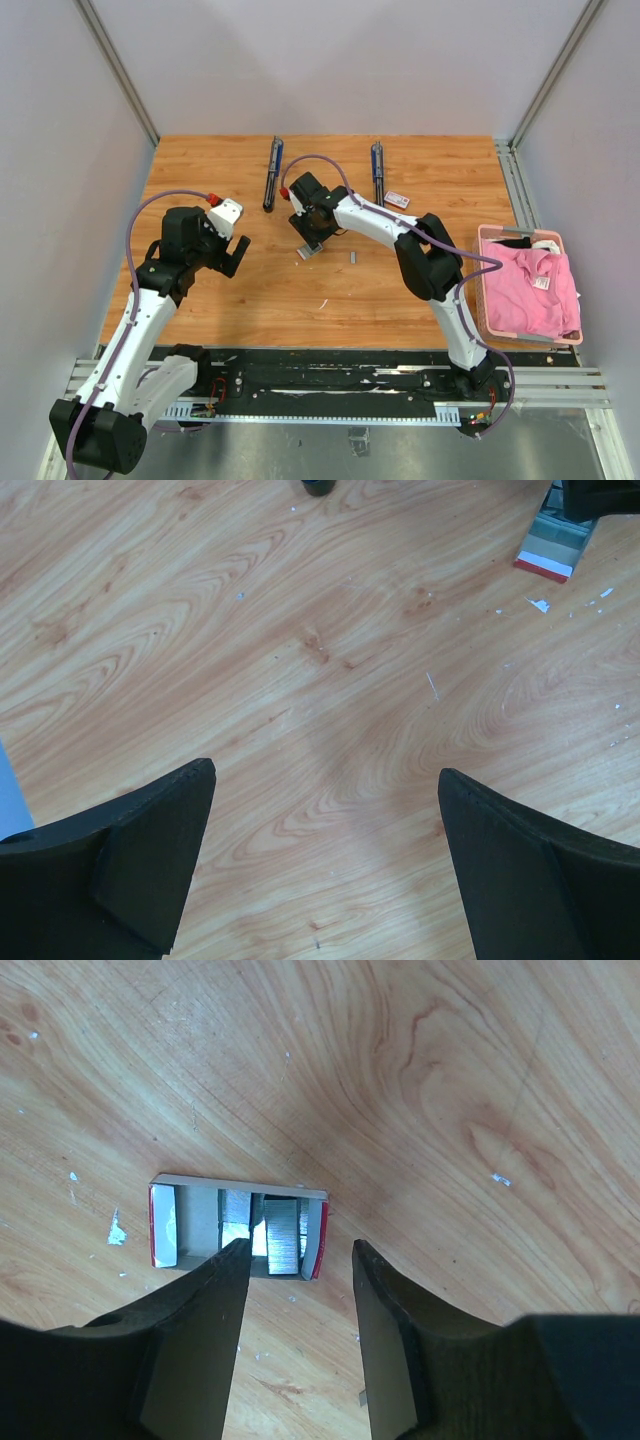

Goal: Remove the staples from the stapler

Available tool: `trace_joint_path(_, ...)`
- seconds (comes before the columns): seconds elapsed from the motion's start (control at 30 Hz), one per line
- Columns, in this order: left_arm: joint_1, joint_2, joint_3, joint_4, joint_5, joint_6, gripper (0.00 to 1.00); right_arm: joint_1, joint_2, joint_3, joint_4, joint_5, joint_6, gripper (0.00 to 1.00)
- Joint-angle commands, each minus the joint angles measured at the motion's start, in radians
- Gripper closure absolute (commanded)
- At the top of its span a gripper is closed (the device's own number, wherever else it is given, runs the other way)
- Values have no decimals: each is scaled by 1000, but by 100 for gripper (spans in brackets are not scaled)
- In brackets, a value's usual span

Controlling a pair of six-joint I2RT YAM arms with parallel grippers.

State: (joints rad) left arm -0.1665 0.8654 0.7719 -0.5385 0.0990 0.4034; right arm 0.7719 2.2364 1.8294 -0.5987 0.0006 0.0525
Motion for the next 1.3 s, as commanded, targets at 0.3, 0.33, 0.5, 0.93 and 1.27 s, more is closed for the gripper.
trace_joint_path(0.3,4,-9,-4,23,5,11,2,-24,21,-1,-1,-9,9,56)
trace_joint_path(0.33,4,-9,-5,24,5,12,2,-26,21,-2,0,-8,9,57)
trace_joint_path(0.5,4,-9,-5,23,5,11,2,-27,23,-1,0,-10,10,57)
trace_joint_path(0.93,4,-8,-5,23,5,11,2,-29,28,7,-1,-42,24,58)
trace_joint_path(1.27,4,-9,-4,23,5,11,2,-29,17,7,-1,-8,22,57)
